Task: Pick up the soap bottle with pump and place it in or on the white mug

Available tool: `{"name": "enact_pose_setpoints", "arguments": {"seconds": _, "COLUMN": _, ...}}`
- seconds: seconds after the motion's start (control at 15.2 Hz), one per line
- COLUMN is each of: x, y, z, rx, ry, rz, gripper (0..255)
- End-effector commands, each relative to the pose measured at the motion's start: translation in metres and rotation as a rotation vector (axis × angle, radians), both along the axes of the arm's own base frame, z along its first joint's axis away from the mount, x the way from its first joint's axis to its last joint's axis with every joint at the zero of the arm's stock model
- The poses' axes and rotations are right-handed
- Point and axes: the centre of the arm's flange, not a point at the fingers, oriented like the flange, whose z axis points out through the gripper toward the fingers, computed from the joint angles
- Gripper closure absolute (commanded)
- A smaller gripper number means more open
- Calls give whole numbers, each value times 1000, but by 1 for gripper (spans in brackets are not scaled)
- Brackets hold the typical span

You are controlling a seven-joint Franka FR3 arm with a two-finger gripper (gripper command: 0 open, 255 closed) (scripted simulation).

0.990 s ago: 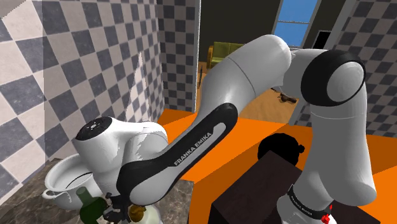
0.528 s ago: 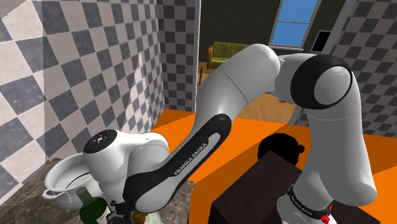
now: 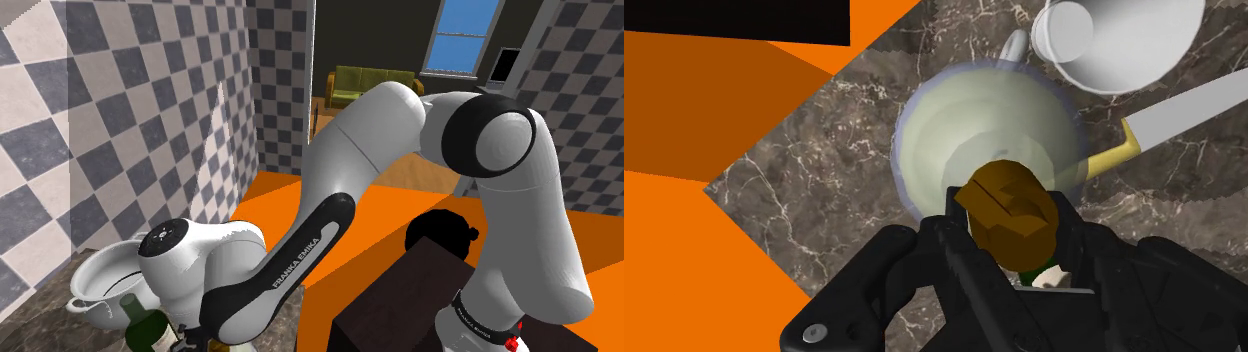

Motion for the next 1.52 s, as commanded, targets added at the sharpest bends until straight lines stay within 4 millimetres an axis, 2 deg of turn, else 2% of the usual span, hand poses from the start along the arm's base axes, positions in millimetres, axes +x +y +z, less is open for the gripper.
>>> {"name": "enact_pose_setpoints", "arguments": {"seconds": 0.0, "x": -1, "y": 0, "z": -3, "rx": -2, "ry": 3, "rz": 1, "gripper": 255}}
{"name": "enact_pose_setpoints", "arguments": {"seconds": 0.26, "x": -1, "y": 0, "z": -3, "rx": -2, "ry": 3, "rz": 1, "gripper": 255}}
{"name": "enact_pose_setpoints", "arguments": {"seconds": 0.33, "x": -1, "y": 0, "z": -3, "rx": -2, "ry": 3, "rz": 1, "gripper": 0}}
{"name": "enact_pose_setpoints", "arguments": {"seconds": 0.66, "x": -1, "y": 0, "z": -3, "rx": -2, "ry": 3, "rz": 1, "gripper": 0}}
{"name": "enact_pose_setpoints", "arguments": {"seconds": 0.92, "x": 2, "y": 2, "z": 47, "rx": -2, "ry": 3, "rz": 1, "gripper": 0}}
{"name": "enact_pose_setpoints", "arguments": {"seconds": 1.45, "x": 2, "y": 2, "z": 47, "rx": -2, "ry": 3, "rz": 1, "gripper": 0}}
